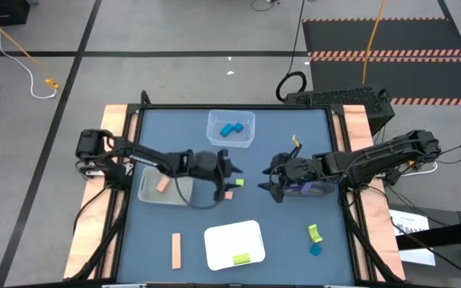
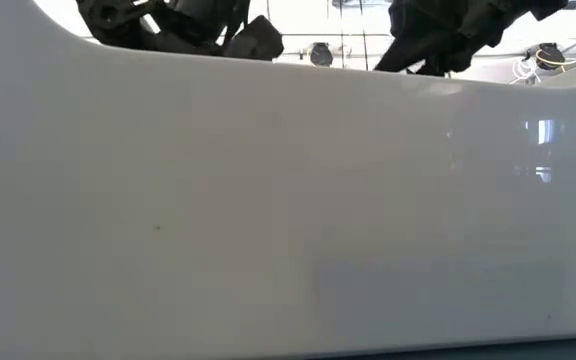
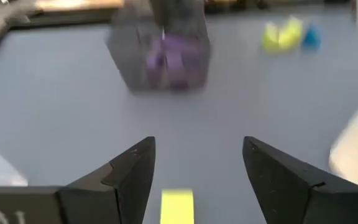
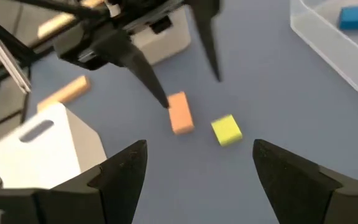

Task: Sort & place blocks by color
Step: Put the green block into the white bin

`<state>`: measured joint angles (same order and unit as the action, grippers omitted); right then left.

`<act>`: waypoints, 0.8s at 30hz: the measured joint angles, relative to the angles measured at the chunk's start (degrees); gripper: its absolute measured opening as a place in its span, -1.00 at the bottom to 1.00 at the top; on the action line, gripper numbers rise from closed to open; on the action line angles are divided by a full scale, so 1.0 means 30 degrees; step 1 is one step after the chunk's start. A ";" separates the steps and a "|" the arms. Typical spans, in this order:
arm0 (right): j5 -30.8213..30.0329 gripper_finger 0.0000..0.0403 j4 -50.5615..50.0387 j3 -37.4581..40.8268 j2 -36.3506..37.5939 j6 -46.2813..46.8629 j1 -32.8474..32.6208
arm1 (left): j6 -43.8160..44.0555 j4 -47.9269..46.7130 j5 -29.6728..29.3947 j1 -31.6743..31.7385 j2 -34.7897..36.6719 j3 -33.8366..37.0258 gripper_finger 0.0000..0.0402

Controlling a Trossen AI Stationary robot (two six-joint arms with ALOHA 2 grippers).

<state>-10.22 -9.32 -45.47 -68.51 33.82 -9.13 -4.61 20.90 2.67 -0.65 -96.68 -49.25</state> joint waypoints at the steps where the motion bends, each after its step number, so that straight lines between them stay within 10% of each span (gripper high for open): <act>1: -0.0007 0.40 -0.0248 0.0000 0.0000 0.0000 0.0000 | -0.0376 -0.0744 -0.0540 -0.0310 -0.0001 0.0000 0.19; 24: -0.0066 0.40 -0.0425 0.0000 -0.0007 -0.0519 0.0007 | 0.0227 0.0186 -0.2945 -0.0594 -0.4326 -0.0010 0.20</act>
<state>-10.41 -10.59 -45.47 -68.53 32.27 -9.10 -3.93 21.46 -6.17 -2.43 -109.66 -49.28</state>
